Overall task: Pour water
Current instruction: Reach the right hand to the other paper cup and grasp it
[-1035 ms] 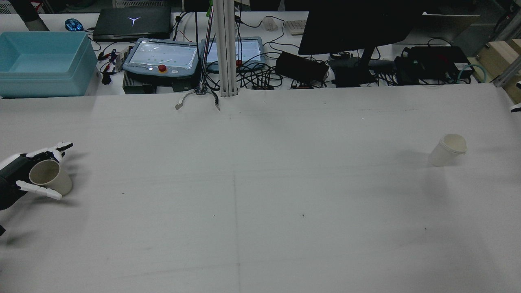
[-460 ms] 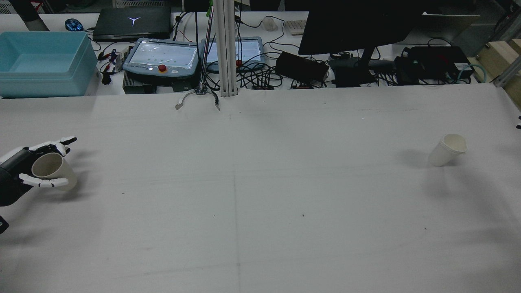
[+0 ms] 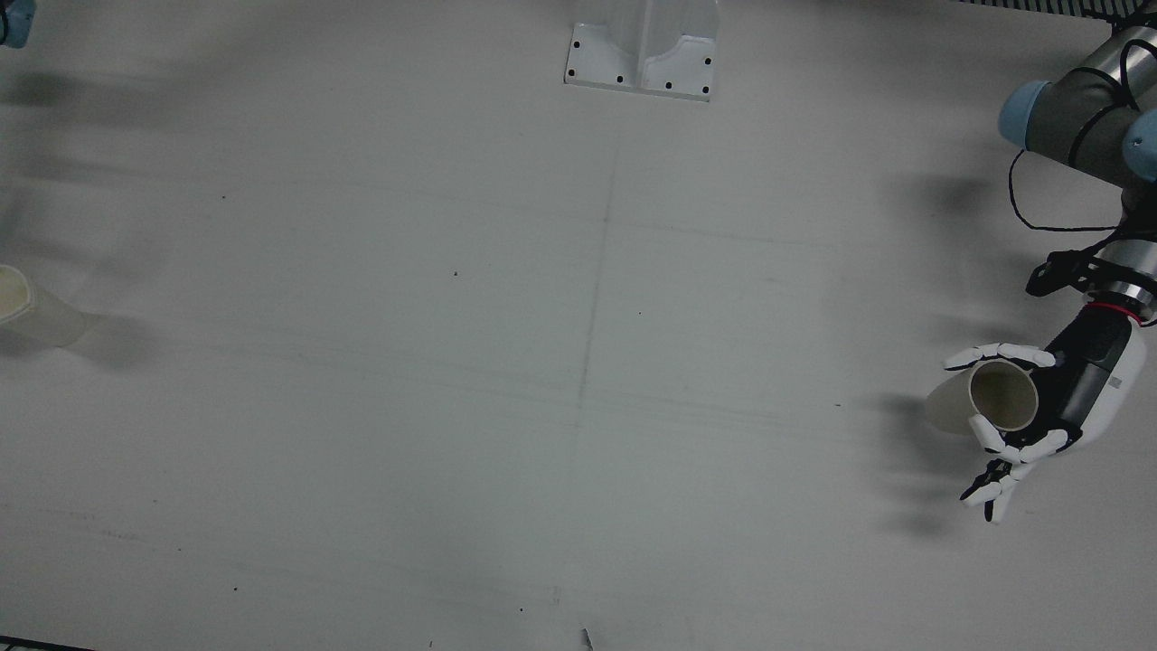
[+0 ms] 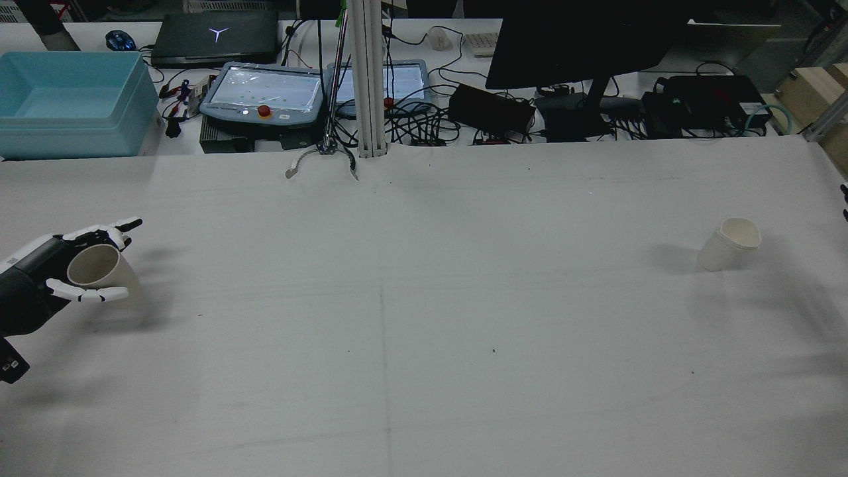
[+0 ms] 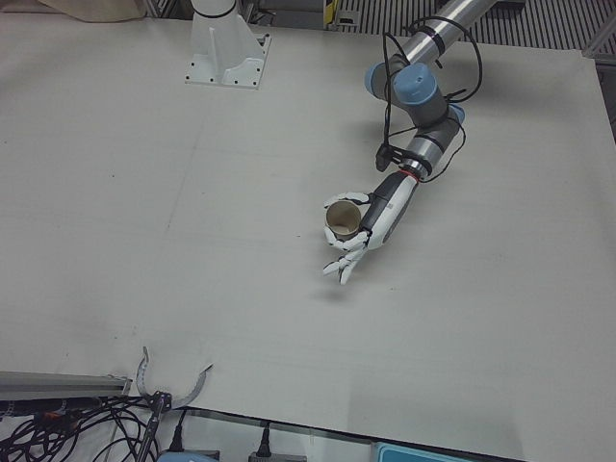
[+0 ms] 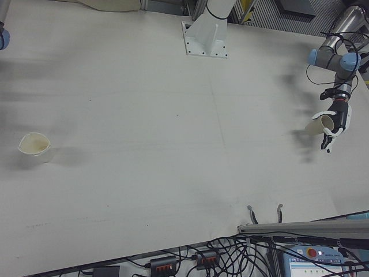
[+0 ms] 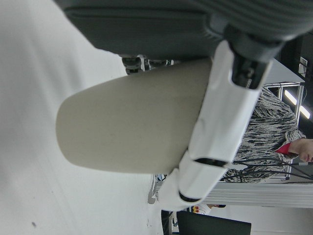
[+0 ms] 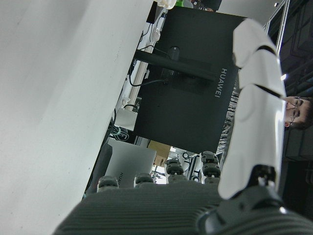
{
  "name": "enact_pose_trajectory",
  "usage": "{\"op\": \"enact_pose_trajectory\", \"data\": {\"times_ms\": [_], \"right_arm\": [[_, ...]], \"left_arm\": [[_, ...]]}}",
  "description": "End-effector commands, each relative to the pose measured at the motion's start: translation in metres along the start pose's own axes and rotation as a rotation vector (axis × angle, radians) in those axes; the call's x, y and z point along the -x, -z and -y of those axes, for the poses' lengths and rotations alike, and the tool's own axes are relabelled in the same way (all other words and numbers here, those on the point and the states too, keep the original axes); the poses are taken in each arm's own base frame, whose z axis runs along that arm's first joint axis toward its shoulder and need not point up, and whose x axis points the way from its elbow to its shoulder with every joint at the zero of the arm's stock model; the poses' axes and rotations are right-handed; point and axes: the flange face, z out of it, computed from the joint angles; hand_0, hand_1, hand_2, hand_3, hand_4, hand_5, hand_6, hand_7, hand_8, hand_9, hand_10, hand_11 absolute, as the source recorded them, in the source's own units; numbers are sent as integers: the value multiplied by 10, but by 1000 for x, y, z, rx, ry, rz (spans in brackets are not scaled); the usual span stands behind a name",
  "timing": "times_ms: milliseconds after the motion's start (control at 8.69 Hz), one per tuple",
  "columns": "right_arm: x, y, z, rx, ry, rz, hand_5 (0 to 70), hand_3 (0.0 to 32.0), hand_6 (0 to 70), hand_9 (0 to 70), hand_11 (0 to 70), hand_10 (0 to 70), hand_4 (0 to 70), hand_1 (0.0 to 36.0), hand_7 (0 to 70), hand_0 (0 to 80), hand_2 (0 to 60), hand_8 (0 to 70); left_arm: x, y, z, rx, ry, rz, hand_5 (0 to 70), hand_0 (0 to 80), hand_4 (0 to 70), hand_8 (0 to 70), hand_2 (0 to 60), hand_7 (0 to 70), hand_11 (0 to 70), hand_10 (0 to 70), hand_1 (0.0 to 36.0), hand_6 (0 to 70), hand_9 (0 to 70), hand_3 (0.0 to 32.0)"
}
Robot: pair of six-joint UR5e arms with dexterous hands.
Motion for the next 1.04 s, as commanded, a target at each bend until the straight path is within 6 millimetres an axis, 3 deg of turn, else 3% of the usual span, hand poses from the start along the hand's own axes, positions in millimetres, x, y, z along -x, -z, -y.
{"op": "enact_pose_trajectory", "data": {"times_ms": [0,460,920], "right_arm": [[-16,-15,2,9,22,-35,73,0,101,0,0,0,0,229,0,543,71,10],[-64,-55,-23,68,83,-96,70,0,67,0,0,0,0,263,0,548,155,3],[-118,-70,-46,94,57,-124,74,0,65,0,0,0,0,291,0,568,196,3]], "left_arm": [[17,5,-20,-34,80,-32,700,800,374,26,600,123,87,28,360,126,10,0],[23,6,-36,-25,87,-33,700,800,370,25,600,121,86,26,360,125,10,0],[23,6,-39,-18,92,-35,700,800,370,27,600,118,89,28,360,127,9,0]]}}
